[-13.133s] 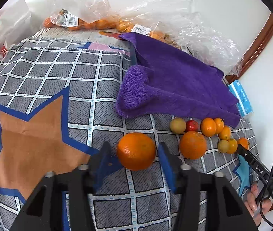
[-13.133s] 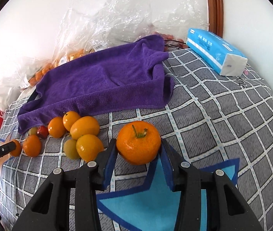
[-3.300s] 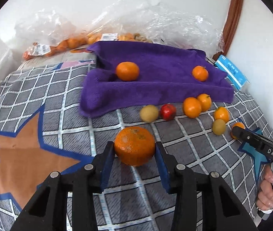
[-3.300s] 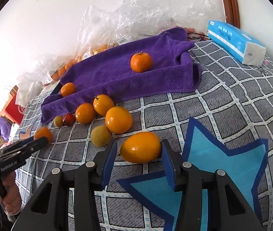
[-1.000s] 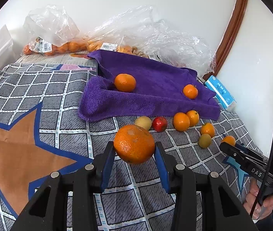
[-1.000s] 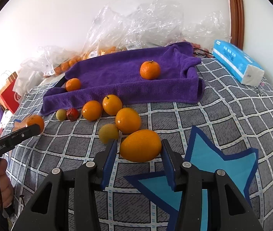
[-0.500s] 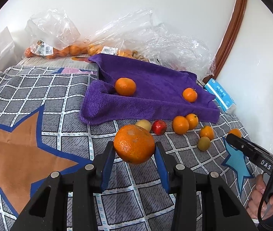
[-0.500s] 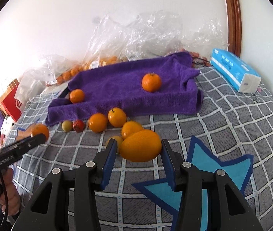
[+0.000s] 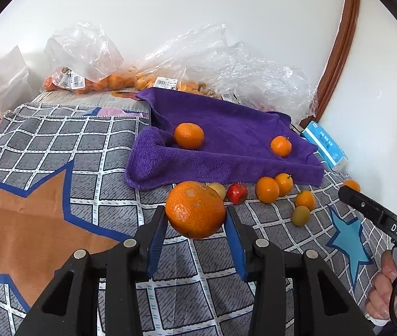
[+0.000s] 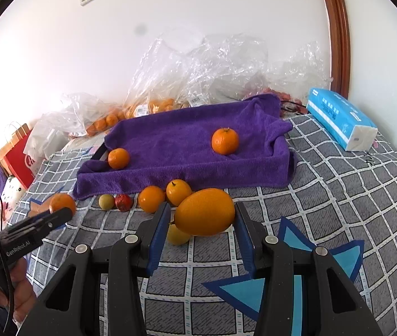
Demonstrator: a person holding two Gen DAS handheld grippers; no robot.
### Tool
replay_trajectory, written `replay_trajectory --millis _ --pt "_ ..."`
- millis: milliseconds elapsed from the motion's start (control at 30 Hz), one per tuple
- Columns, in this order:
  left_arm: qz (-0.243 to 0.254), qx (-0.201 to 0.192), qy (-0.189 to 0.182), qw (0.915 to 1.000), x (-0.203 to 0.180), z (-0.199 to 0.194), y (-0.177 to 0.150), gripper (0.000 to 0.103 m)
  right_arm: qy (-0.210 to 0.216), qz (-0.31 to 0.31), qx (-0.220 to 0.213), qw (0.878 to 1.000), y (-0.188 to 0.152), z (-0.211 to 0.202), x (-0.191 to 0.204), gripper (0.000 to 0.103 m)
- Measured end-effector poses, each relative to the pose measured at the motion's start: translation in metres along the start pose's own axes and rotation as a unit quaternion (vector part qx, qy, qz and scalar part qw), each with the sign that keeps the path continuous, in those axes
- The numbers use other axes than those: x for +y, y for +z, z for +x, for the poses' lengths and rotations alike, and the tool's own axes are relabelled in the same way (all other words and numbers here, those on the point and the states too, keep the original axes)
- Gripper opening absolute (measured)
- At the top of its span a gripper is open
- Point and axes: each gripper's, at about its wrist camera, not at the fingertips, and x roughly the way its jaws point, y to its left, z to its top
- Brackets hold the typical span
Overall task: Organize fruits
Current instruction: 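Lift the yellow oval fruit with the right tool while the left tool lifts the large orange, then carry the yellow oval fruit and large orange over the purple towel with both tools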
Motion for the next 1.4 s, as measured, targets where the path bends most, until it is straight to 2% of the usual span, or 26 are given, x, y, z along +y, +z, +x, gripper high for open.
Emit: replay_trajectory --millis 267,700,900,1033,1167,1400 --pt "-0.003 -0.013 0.01 0.9999 0.001 -0.003 0.0 0.039 -0.011 -0.004 0.001 1.0 0.003 0.006 0.004 0.046" --pt "-0.045 -0.016 0.034 0.9983 0.019 -0.002 0.003 0.039 -0.027 -0.005 -0.012 1.0 0.019 0.006 0.006 0.046" --pt "-0.065 -0.001 0.031 0.9974 0.028 0.004 0.004 0.039 -0.04 -0.009 -0.008 0.999 0.029 0.008 0.003 0.046" --pt "-0.089 0.006 0.031 0.9956 0.035 0.004 0.006 0.039 -0.031 0.003 0.002 1.0 0.036 0.013 -0.004 0.046" --pt "-0.1 -0.015 0.018 0.9947 0.039 -0.012 0.015 0.039 -0.036 -0.001 0.0 0.999 0.045 0.015 -0.005 0.046" --pt "-0.078 -0.036 0.046 0.9952 0.033 -0.032 0.039 0.039 -0.038 -0.014 -0.015 0.999 0.063 0.012 0.0 0.046"
